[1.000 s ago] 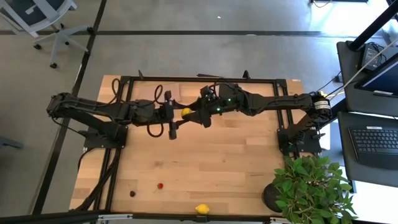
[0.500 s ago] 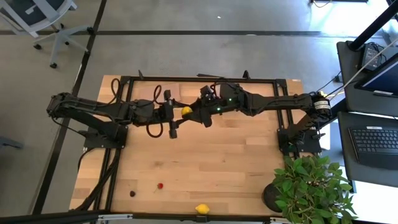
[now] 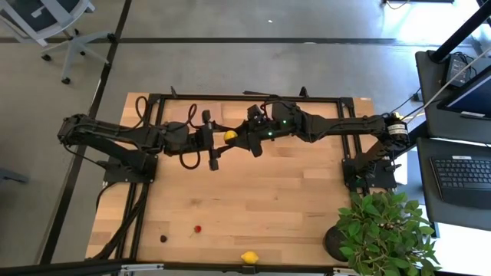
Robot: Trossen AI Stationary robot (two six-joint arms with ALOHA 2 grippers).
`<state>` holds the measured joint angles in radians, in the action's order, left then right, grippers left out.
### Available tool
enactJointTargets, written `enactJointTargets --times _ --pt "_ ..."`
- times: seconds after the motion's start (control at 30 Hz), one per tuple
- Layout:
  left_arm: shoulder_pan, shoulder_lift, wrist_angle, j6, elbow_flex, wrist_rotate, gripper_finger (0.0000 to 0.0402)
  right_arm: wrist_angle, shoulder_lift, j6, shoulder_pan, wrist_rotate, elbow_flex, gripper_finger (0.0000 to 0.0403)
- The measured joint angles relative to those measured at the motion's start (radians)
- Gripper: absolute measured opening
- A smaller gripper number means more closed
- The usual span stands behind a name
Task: Pick and placing Produce into tupperware
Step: Put the left lemon into the transparent bin
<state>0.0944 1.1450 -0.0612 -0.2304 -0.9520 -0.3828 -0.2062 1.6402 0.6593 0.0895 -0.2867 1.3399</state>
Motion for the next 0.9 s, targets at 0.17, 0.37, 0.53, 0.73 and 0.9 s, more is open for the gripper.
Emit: enactJointTargets --times 0.17,0.37,0.53,0.73,0.9 --pt "0.0 0.0 0.0 -0.016 0.0 0.004 0.0212 0.0 0.0 0.003 -0.001 -0.002 0.0 0.023" --pt "0.0 0.0 -0.002 -0.016 0.0 0.004 0.0216 -0.002 0.0 -0.002 -0.001 -0.003 0.0 0.023" --pt "0.0 0.0 0.003 0.001 0.0 0.004 0.0216 -0.025 0.001 -0.005 -0.001 -0.004 -0.001 0.023" --pt "0.0 0.0 0.017 0.033 0.0 0.005 0.0196 -0.027 0.003 0.019 -0.001 -0.004 -0.002 0.0246" --pt "0.0 -0.001 0.018 0.039 -0.001 0.004 0.0206 -0.032 0.003 -0.004 -0.001 -0.003 -0.002 0.0226"
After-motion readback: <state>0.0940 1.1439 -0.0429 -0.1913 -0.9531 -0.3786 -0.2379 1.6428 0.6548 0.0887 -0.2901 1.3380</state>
